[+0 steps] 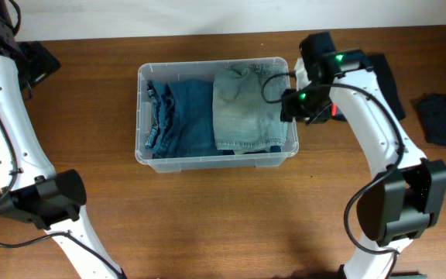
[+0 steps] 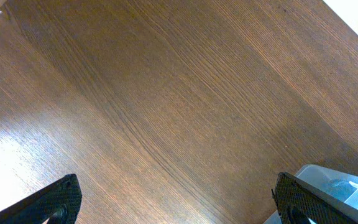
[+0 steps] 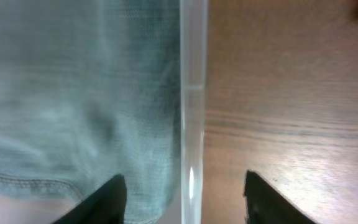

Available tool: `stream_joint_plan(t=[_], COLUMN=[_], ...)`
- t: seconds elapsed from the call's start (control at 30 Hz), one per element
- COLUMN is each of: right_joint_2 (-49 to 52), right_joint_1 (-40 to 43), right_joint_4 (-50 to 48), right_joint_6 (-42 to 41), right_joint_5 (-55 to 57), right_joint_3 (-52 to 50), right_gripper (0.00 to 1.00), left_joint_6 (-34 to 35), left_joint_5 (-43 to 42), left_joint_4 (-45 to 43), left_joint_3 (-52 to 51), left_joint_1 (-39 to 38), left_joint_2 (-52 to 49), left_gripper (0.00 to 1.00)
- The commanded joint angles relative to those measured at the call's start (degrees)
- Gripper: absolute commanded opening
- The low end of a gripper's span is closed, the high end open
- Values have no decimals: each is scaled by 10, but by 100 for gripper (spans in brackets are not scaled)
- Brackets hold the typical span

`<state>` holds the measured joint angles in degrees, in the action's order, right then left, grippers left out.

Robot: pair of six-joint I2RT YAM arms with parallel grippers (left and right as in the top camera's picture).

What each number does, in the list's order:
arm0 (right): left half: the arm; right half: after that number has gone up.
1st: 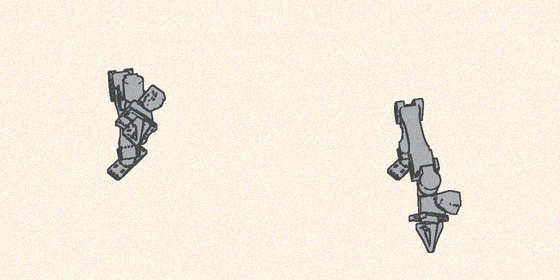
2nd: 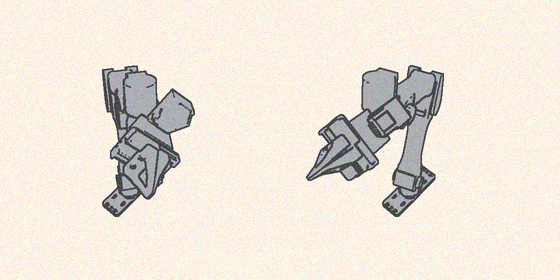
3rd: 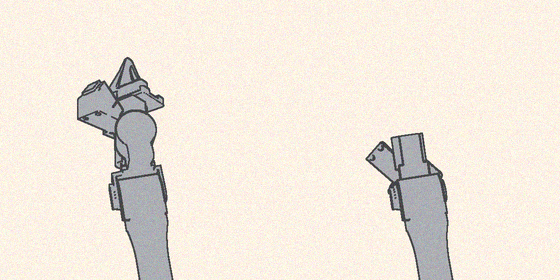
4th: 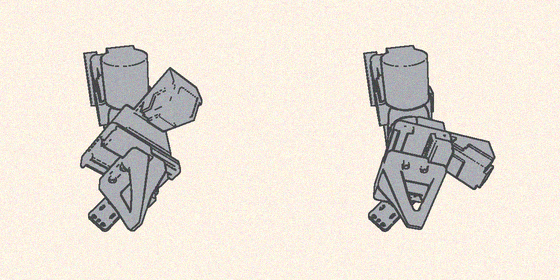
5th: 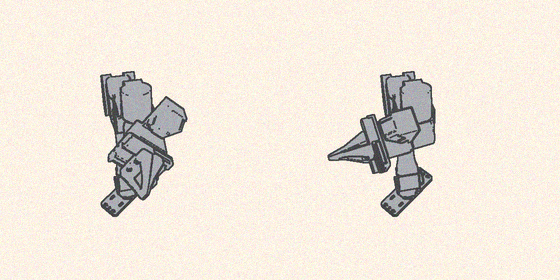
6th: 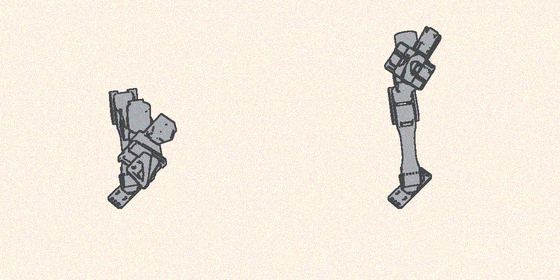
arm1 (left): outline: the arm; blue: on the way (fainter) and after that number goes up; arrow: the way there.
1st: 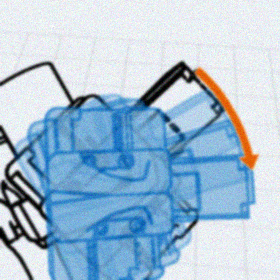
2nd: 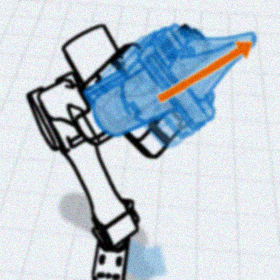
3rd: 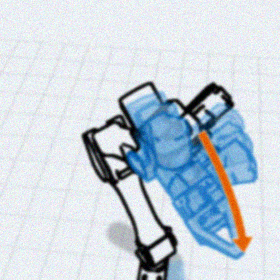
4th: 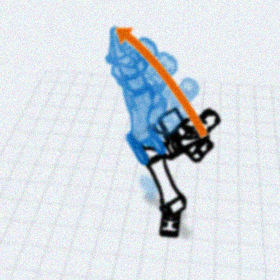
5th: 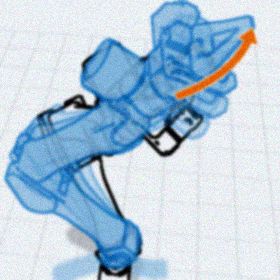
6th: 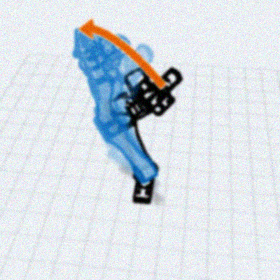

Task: Pack container
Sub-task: 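Move the right gripper right over the black red-trimmed garment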

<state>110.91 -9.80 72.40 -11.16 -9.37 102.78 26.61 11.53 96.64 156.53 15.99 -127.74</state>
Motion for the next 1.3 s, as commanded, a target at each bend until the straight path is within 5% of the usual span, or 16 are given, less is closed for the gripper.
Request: stream_joint_plan(t=[0.0,0.23,0.33,0.8,1.27], right_joint_2=[-8,-10,-9,4,4], right_joint_1=[4,103,179,366,388], right_joint_4=[24,51,46,-186,-412], right_joint_6=[8,-111,-224,-234,-329], right_joint_5=[47,57,50,-233,-238], right_joint_3=[72,200,203,-18,-211], right_gripper=[63,81,99,99,98], left_joint_6=[3,3,3,3,3], left_joint_5=[2,3,3,3,3], left_joint_4=[0,0,0,1,0], left_joint_3=[-3,-3,-3,-3,-3], left_joint_1=[2,2,2,2,2], left_joint_2=[9,9,9,9,9], left_gripper=[99,99,99,99,99])
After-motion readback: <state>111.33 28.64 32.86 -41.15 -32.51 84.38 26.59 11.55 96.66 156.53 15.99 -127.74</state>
